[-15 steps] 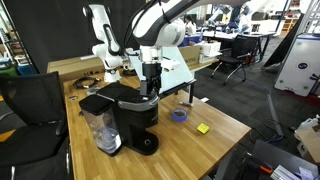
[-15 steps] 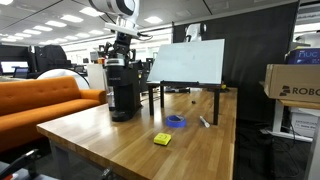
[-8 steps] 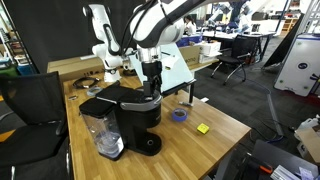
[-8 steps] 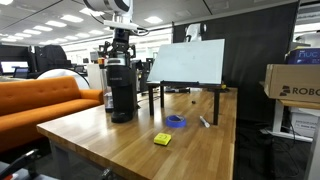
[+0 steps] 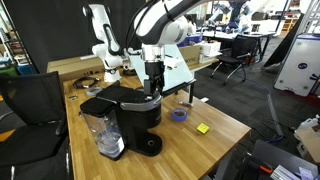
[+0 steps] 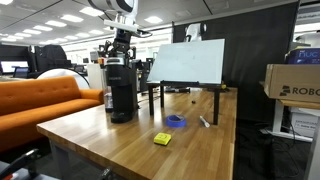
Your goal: Close the top of the coffee maker
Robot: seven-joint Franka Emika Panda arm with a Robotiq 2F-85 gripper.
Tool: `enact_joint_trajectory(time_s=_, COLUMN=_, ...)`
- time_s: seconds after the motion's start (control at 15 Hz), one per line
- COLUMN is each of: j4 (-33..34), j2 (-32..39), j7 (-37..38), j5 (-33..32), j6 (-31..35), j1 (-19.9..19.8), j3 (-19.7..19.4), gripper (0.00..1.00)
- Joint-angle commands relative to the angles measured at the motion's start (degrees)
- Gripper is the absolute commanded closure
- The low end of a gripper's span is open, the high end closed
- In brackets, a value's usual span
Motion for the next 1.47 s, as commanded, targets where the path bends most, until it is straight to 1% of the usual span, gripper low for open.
enact_joint_trajectory(time_s=0.0, j4=-1.63, j2=-2.12, j7=-0.4, j5=5.09, j6=-2.34, j1=-0.81, j3=-0.16, gripper=0.0)
enact_joint_trajectory(time_s=0.2, j4=-2.02, j2=-2.88, j7=-0.13, j5=9.55, j6=-1.72, j1=-1.48, j3=-0.61, gripper=0.0)
enact_joint_trajectory(time_s=0.47, j4=-3.5, j2=-4.73, j7=0.55, j5=12.86, j6=0.68, j1=-1.58, j3=-1.57, gripper=0.0)
enact_joint_trajectory(time_s=0.73, j4=-5.48, j2=-5.83, j7=0.06, j5=12.43, j6=1.22, j1=-1.09, j3=-1.69, gripper=0.0)
enact_joint_trajectory(time_s=0.93, j4=-9.23, j2=-6.69, j7=0.25, j5=12.07, j6=3.19, j1=-0.44, j3=-1.48, gripper=0.0)
enact_joint_trajectory(time_s=1.07, j4=-13.09, j2=-7.83, j7=0.6, j5=13.29, j6=7.43, j1=-0.11, j3=-1.31, gripper=0.0)
enact_joint_trajectory(time_s=1.4, j4=-22.81, j2=-12.85, j7=3.6, j5=21.05, j6=20.69, j1=0.6, j3=-1.53, gripper=0.0)
